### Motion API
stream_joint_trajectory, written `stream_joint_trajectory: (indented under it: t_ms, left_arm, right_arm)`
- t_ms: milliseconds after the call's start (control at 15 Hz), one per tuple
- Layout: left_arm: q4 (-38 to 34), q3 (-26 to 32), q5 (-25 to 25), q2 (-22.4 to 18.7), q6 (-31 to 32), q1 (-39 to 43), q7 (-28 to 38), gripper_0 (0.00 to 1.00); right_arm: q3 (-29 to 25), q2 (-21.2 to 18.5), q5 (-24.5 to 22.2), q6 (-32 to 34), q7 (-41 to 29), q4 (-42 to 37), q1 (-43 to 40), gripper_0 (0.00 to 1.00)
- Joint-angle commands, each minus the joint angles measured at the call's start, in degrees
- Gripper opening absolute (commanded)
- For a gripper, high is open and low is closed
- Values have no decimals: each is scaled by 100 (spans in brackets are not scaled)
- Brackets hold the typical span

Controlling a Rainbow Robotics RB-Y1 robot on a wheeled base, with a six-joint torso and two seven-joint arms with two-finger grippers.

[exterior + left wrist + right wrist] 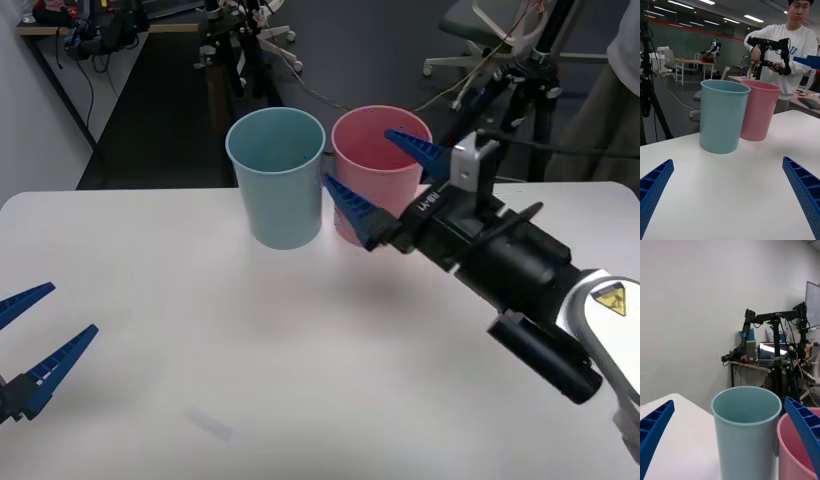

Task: Grasp the object on the table and drop it into the matching bin: aluminum can to the light blue bin, PET bottle to the pink bin.

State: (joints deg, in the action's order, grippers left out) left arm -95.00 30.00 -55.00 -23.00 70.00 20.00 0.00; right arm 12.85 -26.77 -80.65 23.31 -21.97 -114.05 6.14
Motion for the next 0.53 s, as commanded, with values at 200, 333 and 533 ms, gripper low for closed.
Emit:
stream_joint_trajectory:
  t_ms: [200,333,533]
  left_arm:
    - [0,0,0,0,0,0,0,100]
    - [0,0,0,0,0,0,0,100]
    - [0,0,0,0,0,0,0,100]
  right_arm:
    - [-1795,5,532,2046,255,-416,-1449,100]
    - [-2612,154,568,2898,352,-416,-1844,100]
    - [-3649,321,761,3865,378,-320,-2266,100]
